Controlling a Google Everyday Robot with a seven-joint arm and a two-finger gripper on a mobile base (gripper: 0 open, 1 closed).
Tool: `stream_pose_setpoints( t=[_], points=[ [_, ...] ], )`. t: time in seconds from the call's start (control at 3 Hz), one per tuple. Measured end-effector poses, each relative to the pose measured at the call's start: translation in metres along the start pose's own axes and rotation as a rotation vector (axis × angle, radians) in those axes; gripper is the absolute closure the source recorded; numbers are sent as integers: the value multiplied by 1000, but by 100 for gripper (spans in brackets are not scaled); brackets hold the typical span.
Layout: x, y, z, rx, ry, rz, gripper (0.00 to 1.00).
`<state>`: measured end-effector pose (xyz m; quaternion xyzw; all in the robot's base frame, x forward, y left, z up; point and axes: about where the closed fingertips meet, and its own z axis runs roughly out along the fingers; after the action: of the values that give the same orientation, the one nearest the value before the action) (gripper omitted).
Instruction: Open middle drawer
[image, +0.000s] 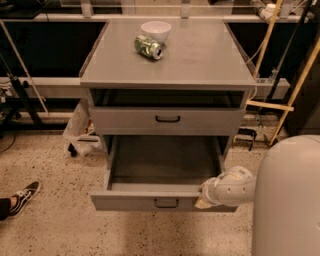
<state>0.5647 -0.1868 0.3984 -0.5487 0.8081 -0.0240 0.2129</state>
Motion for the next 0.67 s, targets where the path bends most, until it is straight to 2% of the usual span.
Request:
stream_pose_setpoints(
  t=[0.67],
  points=[
    [2, 7, -1, -11, 3, 12, 100]
  ],
)
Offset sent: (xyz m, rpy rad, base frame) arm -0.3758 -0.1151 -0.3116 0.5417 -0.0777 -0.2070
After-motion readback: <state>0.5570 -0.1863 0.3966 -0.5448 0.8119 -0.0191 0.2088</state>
